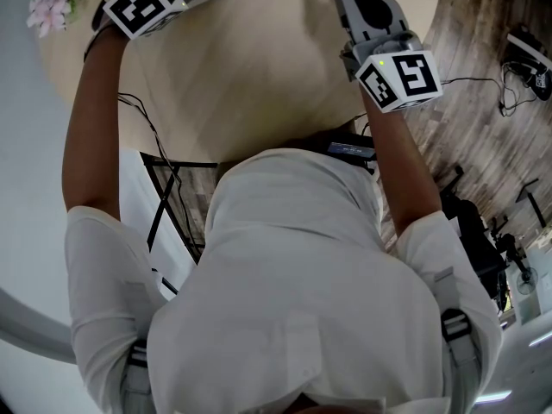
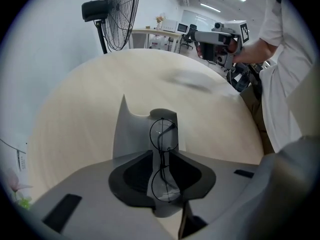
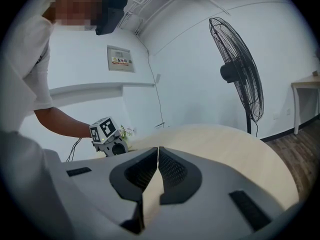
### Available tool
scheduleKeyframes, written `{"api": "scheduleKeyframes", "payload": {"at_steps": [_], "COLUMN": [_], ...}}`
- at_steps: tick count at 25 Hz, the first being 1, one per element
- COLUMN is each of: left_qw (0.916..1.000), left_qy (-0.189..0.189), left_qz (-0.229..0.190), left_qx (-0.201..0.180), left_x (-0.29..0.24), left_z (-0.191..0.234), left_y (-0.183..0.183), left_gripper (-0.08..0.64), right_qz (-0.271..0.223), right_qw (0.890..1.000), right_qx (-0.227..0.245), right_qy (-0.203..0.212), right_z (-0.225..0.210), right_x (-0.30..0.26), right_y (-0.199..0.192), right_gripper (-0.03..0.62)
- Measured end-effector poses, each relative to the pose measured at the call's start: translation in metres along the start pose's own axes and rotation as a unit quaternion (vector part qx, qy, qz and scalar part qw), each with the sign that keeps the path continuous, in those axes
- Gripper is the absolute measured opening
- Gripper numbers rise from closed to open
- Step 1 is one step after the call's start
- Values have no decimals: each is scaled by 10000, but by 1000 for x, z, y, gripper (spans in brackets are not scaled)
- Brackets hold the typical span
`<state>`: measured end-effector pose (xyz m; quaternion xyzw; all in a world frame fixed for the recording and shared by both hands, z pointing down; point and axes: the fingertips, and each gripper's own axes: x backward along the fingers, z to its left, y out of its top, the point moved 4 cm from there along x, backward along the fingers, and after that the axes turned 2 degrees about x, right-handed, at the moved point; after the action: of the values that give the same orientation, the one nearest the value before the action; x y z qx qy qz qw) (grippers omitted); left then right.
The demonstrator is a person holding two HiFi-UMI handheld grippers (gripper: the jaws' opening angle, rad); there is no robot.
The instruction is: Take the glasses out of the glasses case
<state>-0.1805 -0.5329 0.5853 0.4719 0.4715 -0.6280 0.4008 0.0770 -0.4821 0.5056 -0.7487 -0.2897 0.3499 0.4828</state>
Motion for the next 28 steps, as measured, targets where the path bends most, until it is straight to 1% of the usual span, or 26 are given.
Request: {"api": "scheduleKeyframes", "payload": {"at_steps": [2, 5, 9, 16, 21, 25, 28], "left_qw": [9999, 9994, 9979, 9955, 9964, 9982, 9982], "left_qy": [-157, -296, -497, -688, -580, -213, 78], "left_qz": [36, 146, 254, 208, 172, 52, -160], "left_qx": [37, 84, 327, 622, 597, 552, 580], "left_x": [-2, -5, -5, -5, 2, 18, 37], "left_z": [-2, -1, -3, -2, -5, 4, 11], "left_y": [0, 1, 5, 6, 10, 15, 22], "left_gripper": [109, 84, 72, 52, 34, 32, 31], "right_qz": [12, 10, 0, -30, -94, -150, -200], "right_qw": [10000, 10000, 10000, 9999, 9999, 9998, 9996], "right_qx": [-28, -55, -83, -134, -90, 12, 62], "right_qy": [-17, -31, -24, 2, -43, -129, -186], "right_z": [-1, -3, -1, 1, -1, -2, -1], "right_x": [1, 1, 2, 2, 9, 16, 24], "right_y": [-2, -3, -4, -5, 4, 14, 22], "right_gripper": [26, 26, 26, 26, 26, 26, 26]}}
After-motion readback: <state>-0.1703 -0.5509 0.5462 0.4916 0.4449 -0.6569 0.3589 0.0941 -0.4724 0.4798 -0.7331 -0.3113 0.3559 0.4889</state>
